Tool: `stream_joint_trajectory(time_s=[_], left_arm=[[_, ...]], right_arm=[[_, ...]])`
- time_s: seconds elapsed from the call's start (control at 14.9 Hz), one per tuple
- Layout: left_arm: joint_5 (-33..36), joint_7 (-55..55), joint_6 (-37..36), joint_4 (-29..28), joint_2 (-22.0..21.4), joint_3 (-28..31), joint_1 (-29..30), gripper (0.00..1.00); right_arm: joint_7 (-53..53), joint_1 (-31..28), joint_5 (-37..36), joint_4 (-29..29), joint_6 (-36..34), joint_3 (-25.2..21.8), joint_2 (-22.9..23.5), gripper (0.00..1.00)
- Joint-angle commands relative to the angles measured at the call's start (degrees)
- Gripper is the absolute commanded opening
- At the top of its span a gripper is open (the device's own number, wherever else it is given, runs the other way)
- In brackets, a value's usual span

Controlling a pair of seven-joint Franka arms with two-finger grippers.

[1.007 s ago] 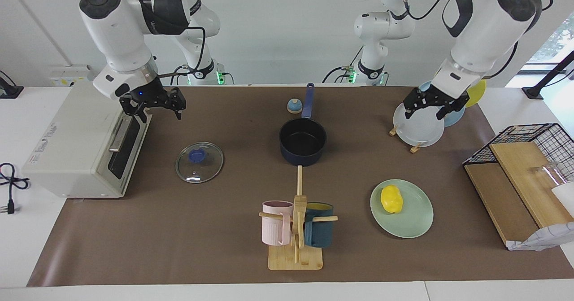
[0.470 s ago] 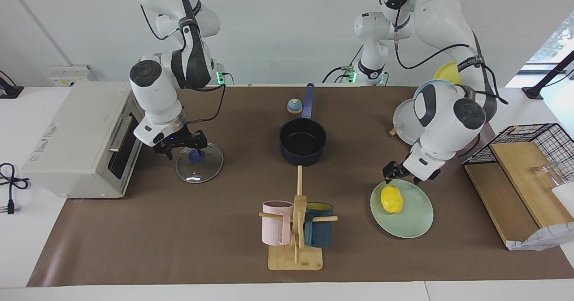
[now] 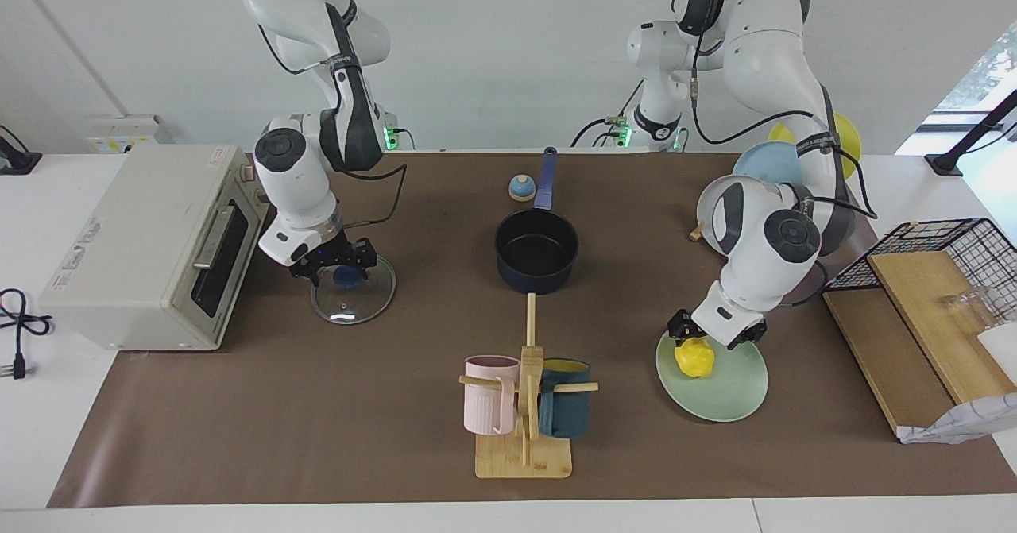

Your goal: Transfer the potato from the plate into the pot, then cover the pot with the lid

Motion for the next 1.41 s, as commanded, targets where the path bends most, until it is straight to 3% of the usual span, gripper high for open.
stream_joint_trajectory(time_s=[0.0, 0.2, 0.54, 0.81, 0.87, 0.94, 1.01, 1.21, 1.28, 1.34], left_arm=[[1.24, -0.62, 3.29, -0.52, 0.85, 0.50, -0.60, 1.00], [1.32, -0.10, 5.50, -1.94, 0.85, 0.50, -0.60, 1.00], [2.02, 0.26, 8.12, -3.34, 0.85, 0.59, -0.51, 1.00], [2.82, 0.26, 9.01, -4.58, 0.76, 0.50, -0.60, 1.00], [2.82, 0.26, 9.01, -4.75, 0.76, 0.50, -0.60, 1.00], [2.82, 0.26, 9.01, -4.75, 0.76, 0.50, -0.60, 0.94], [2.73, 0.26, 8.84, -4.67, 0.76, 0.50, -0.51, 0.81], [2.64, 0.17, 8.05, -4.23, 0.67, 0.50, -0.51, 0.12], [2.38, 0.17, 7.52, -3.88, 0.67, 0.50, -0.51, 0.00], [2.20, 0.17, 6.65, -3.26, 0.59, 0.42, -0.42, 0.00]], right_arm=[[0.21, 1.07, 0.84, -3.02, 2.61, 0.24, -1.05, 0.98], [-0.32, 0.89, 0.84, -3.81, 2.62, 0.24, -1.14, 0.92], [-1.29, 0.28, 0.84, -3.99, 2.71, 0.24, -1.14, 0.91], [-1.20, 0.36, 0.84, -3.82, 2.71, 0.24, -1.14, 0.76], [-1.20, 0.28, 0.84, -3.73, 2.71, 0.24, -1.05, 0.68], [-1.29, 0.28, 0.84, -3.56, 2.71, 0.15, -1.05, 0.58], [-1.29, 0.28, 0.84, -3.47, 2.71, 0.24, -1.05, 0.48], [-1.20, 0.28, 0.84, -1.54, 1.05, 0.24, -0.61, 0.03], [-1.20, 0.28, 0.84, -0.14, -0.62, 0.24, -0.26, 0.00], [-0.94, 0.54, 0.93, 2.22, -3.33, 0.24, 0.17, 0.00]])
